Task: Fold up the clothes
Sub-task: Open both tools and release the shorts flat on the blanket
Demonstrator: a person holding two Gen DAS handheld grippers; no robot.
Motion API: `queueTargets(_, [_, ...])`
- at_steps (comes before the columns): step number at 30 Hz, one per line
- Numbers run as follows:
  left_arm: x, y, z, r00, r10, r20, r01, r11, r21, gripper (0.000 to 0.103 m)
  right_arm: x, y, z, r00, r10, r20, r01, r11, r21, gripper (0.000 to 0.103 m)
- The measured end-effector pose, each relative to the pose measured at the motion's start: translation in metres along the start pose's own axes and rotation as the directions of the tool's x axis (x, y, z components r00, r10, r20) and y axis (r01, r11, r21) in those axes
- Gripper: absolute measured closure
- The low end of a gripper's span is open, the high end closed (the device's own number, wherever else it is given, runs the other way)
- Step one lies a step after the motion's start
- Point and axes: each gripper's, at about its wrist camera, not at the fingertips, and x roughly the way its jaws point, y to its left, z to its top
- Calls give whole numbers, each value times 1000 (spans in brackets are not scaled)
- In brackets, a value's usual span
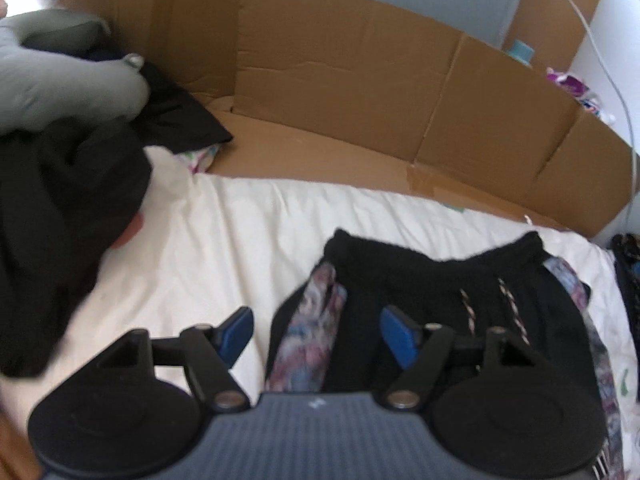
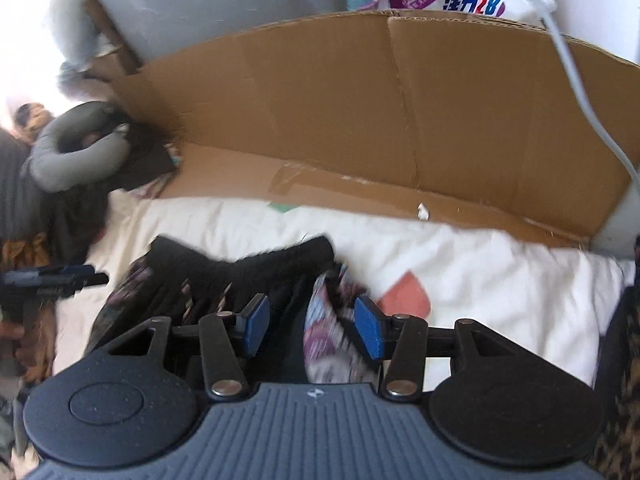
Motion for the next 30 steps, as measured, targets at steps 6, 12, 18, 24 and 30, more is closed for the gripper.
queueTargets(6, [-63,-29,-20,999,40,-23,-38,997,73,29,-78,15,-65,999,0,43,-1,1000,2,48])
queueTargets(12, [-116,-67,-30,1000,14,-6,-14,996,85,23,-144,21,-123,991,-57,119,51,997,57,47])
queueTargets(18, [-137,-112,-27,998,17,-60,-8,991,136,23,-167,19,-173,979,-29,202,7,994,109,46])
queueTargets(24, [-159,-163,-24,991,65,-115,-35,969,246,23,-168,4,-203,979,-19,205,-8,991,134,46])
queueTargets(30, [-179,-198,-41,991,59,-118,-35,980,194,23,-173,-7,-222,977,-3,215,-29,989,146,46])
